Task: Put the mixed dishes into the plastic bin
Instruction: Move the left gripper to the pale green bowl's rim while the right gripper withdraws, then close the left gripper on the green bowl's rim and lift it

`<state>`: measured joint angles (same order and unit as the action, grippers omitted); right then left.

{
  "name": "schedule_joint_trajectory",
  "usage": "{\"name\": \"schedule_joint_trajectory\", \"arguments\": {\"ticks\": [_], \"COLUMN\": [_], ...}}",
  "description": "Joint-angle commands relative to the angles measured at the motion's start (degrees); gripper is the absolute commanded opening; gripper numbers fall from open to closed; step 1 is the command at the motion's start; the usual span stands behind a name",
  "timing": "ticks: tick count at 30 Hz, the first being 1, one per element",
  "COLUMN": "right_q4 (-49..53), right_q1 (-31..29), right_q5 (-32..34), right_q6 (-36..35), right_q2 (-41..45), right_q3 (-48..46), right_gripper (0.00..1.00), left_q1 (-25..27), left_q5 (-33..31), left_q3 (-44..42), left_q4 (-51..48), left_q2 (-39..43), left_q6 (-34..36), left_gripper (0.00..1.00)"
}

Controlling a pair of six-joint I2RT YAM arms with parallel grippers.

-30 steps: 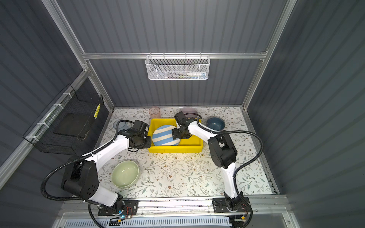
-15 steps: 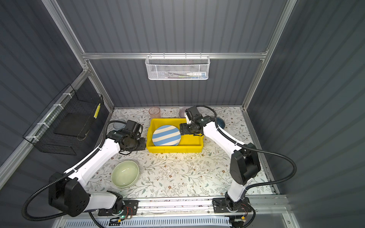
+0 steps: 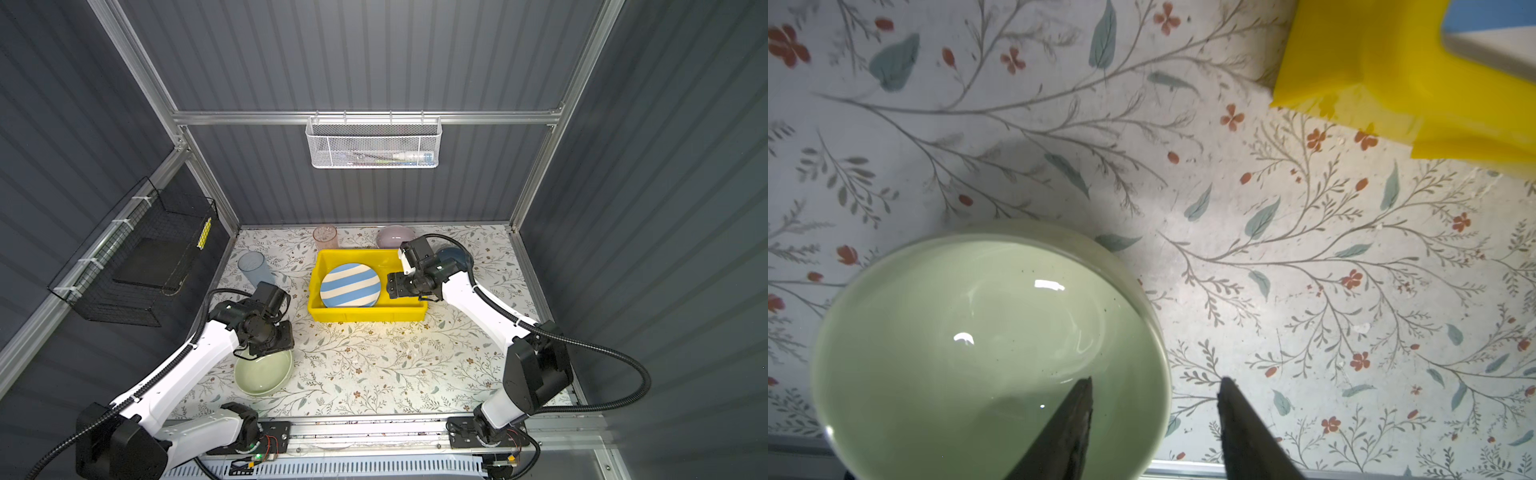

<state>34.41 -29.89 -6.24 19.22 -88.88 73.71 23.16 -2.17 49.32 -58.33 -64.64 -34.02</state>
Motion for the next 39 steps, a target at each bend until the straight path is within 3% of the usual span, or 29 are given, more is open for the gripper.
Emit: {"name": "schedule_joint_trajectory", "arguments": {"ticks": [1, 11, 23, 29, 39], "right_q4": [-0.1, 0.0, 0.2, 0.7, 0.7], "right_q1": [0.5, 0.5, 0.6, 0.6, 0.7], "right_q5": [-0.9, -1.8, -1.4, -0.9, -0.6], "right_q6": [-0.4, 0.2, 0.5, 0.1, 0.6], "right_q2": [0.2, -0.3, -0.3, 0.6, 1.9], "right_q3": [-0.5, -0.5, -0.9, -0.8, -2.2], "right_gripper": [0.8, 0.81, 0.82, 0.83, 0.84], "left_q1": [-0.1, 0.7, 1.8, 1.9, 1.9], "left_q5": [3.8, 1.8, -0.8, -1.3, -4.5], "left_q3": [-3.5, -8.6, -9.2, -5.9, 0.3], "left_q4": [3.1, 8.5, 10.9, 9.9, 3.7], "left_q2": [2.0, -2.5, -4.0, -6.0, -5.1], "left_q6": [-4.4, -6.2, -6.7, -4.8, -1.4], "left_gripper": [0.49, 0.41, 0.21, 0.07, 0.0]}}
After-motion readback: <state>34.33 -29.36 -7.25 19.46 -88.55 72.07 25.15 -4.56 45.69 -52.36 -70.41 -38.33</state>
